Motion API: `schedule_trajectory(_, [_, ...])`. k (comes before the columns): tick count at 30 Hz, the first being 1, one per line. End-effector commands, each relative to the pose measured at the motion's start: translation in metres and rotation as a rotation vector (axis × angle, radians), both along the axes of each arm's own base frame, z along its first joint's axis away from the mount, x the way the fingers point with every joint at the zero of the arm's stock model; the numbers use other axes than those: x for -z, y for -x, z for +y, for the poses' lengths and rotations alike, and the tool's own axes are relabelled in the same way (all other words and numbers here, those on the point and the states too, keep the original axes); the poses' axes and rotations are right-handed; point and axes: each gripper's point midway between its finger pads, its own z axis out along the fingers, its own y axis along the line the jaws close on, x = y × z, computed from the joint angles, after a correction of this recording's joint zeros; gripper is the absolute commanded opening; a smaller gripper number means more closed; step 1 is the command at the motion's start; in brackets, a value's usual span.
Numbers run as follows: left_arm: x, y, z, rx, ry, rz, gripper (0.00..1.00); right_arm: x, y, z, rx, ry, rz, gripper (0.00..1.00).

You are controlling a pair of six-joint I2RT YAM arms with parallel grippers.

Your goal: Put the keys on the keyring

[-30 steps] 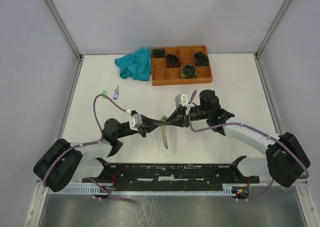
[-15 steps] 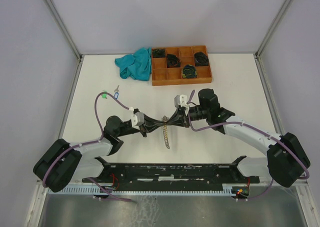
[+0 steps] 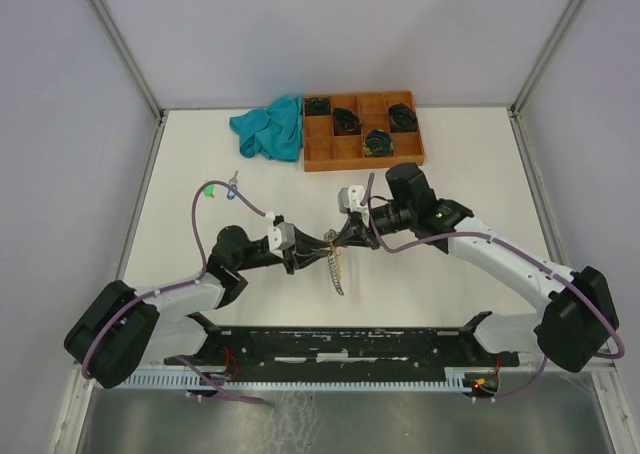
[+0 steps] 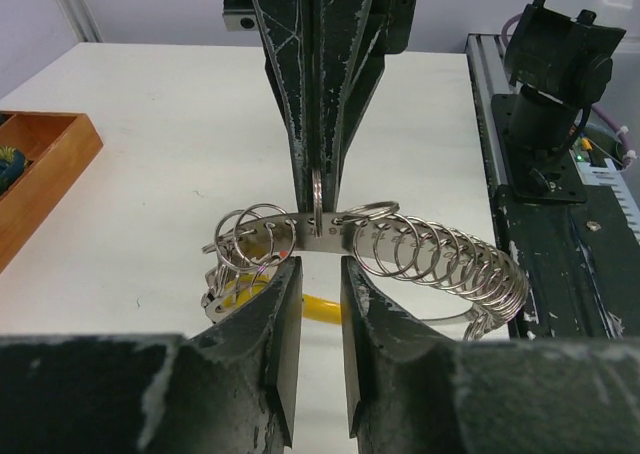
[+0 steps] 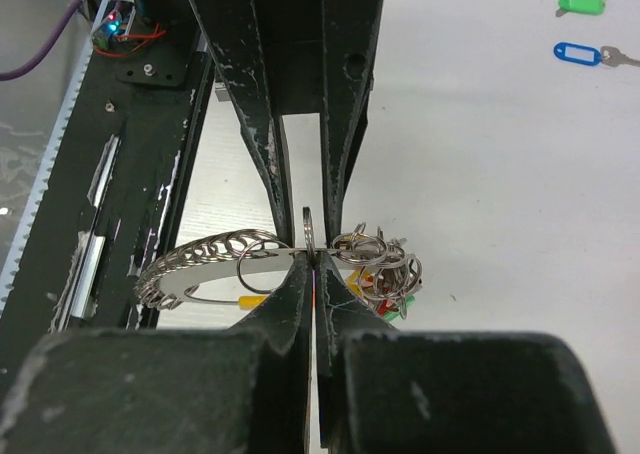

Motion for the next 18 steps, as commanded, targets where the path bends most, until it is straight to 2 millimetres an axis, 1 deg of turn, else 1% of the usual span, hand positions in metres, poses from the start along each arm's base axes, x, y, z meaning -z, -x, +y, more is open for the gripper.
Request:
schedule_trajectory(1, [-0.017, -0.008, -0.003, -0.011, 0.001, -0.089, 0.3, -0.001, 0.005, -0.001, -0.039, 0.139, -0.072, 0.01])
schedule_trajectory(3, [-0.017, -0.008, -0.002, -0.013, -0.005, -0.087, 0.32, 0.002, 0.005, -0.002, -0.031, 0.213, -0.091, 0.01])
schedule_trajectory(6, [-0.017, -0.011, 0.001, -0.04, -0.014, -0.096, 0.34, 0.013, 0.0, -0.007, 0.01, 0.349, -0.127, 0.01])
schedule_trajectory(8, [-0.013, -0.014, 0.005, -0.075, -0.031, -0.097, 0.34, 0.021, -0.004, -0.016, 0.042, 0.459, -0.142, 0.01])
schedule_trajectory(9, [-0.011, -0.017, 0.008, -0.099, -0.039, -0.102, 0.35, 0.021, -0.009, -0.018, 0.063, 0.498, -0.163, 0.01])
schedule_trajectory(10, [-0.009, -0.019, 0.01, -0.123, -0.044, -0.104, 0.35, 0.024, -0.01, -0.024, 0.077, 0.555, -0.167, 0.01])
schedule_trajectory(13, [-0.005, -0.02, 0.015, -0.149, -0.048, -0.114, 0.38, 0.027, -0.018, -0.031, 0.117, 0.672, -0.193, 0.01])
schedule_trajectory(16, [-0.007, -0.016, 0.011, -0.113, -0.033, -0.101, 0.39, 0.026, -0.018, -0.029, 0.119, 0.699, -0.197, 0.01])
schedule_trajectory(18, [-0.006, -0.014, 0.007, -0.088, -0.029, -0.085, 0.39, 0.022, -0.015, -0.023, 0.106, 0.669, -0.201, 0.01])
